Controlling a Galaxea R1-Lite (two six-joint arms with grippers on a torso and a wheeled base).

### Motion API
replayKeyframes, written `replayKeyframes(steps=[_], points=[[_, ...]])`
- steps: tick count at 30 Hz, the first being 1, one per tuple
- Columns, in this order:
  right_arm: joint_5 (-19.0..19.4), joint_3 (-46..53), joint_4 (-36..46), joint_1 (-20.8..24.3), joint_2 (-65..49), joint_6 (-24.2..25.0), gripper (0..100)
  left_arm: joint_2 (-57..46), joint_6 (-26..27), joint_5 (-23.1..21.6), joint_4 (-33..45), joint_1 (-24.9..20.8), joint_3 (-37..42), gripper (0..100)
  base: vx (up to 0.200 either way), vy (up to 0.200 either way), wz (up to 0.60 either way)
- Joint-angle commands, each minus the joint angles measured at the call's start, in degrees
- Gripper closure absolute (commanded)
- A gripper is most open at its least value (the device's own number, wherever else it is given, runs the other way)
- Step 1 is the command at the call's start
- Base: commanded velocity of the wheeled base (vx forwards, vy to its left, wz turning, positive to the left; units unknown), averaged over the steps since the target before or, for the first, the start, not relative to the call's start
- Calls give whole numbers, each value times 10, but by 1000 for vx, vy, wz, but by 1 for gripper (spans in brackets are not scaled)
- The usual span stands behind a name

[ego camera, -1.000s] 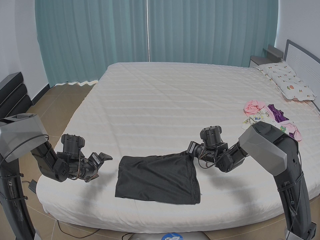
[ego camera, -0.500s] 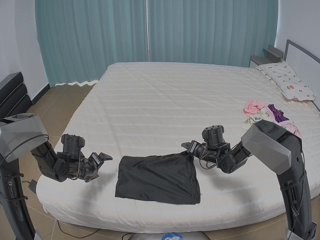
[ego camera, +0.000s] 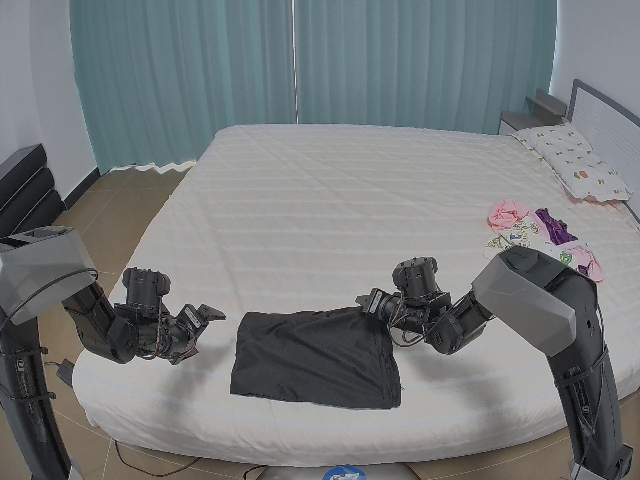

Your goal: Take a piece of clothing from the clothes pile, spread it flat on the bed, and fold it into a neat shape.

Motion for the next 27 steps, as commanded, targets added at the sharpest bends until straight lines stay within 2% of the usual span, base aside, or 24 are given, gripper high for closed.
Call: replayKeyframes(steps=[1,10,27], points=[[-1,1,0,-3,2,0,100,0,-5,0,-1,0,-1,0,0,0,0],[-15,-5,-6,-25,-1,4,100,0,-10,0,-1,-1,-3,0,0,0,0],[-16,-5,-37,-43,11,25,100,2,-9,3,-1,-1,-2,0,0,0,0]])
